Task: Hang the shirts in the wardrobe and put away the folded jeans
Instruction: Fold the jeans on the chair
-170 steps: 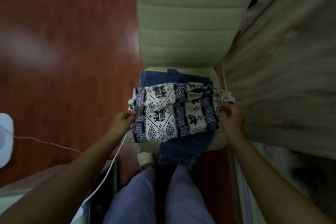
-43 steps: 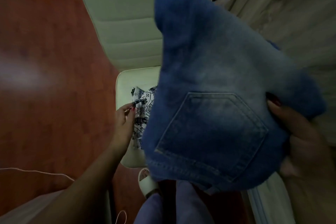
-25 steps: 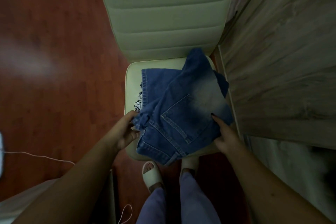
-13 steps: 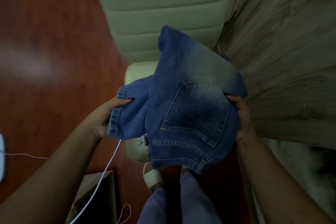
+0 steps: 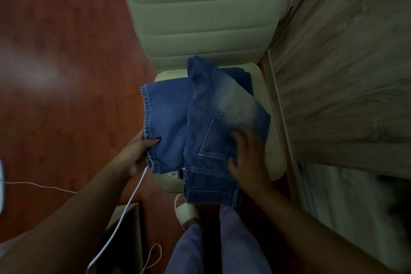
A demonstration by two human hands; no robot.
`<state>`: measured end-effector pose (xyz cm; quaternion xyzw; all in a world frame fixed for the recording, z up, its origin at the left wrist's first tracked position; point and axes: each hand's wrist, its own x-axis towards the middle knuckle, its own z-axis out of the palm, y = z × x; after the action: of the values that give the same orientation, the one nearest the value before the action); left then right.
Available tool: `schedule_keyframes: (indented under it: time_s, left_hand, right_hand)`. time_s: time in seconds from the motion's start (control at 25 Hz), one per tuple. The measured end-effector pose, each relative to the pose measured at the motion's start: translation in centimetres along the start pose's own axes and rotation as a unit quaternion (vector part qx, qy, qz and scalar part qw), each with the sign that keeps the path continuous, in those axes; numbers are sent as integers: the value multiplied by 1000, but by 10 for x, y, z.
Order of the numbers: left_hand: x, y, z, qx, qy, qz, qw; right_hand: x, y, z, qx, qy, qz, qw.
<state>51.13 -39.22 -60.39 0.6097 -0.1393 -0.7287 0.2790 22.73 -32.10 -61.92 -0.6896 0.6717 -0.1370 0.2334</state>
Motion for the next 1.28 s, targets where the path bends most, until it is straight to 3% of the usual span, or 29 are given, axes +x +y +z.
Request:
schedule_keyframes:
  time_s: [0.12, 0.2, 0.32, 0.44, 0.68, 0.84, 1.0, 1.08, 1.2, 1.28]
  left_hand:
    - [-3, -6, 0, 0, 20, -32, 999]
    - [-4, -10, 0, -10, 27, -39, 999]
    - [-4, -11, 2, -11, 18, -39, 999]
    - [-4, -12, 3, -3, 19, -40, 999]
    - [0, -12, 1, 6, 23, -39, 999]
    - [-1, -14, 2, 4, 13, -38, 999]
    - [1, -11, -1, 3, 8, -50, 999]
    - [3, -10, -2, -1, 11, -58, 998]
    - [5, -7, 1, 8, 27, -59, 998]
    - [6, -7, 2, 20, 38, -49, 998]
  right_hand:
    - [-47, -36, 28, -146, -156, -208, 955]
    - [-58, -35, 46, -211, -207, -216, 931]
    - [-59, -39, 65, -237, -205, -160, 936]
    - [-59, -37, 85, -241, -155, -133, 949]
    - [-58, -31, 94, -228, -92, -155, 957]
    - [-54, -32, 84, -241, -117, -163, 949]
    - [-48, -41, 54, -136, -160, -141, 967]
    - [-40, -40, 23, 1, -156, -116, 981]
    - [-9, -35, -54, 194, -194, -24, 961]
    - [15, -30, -105, 262, -125, 39, 956]
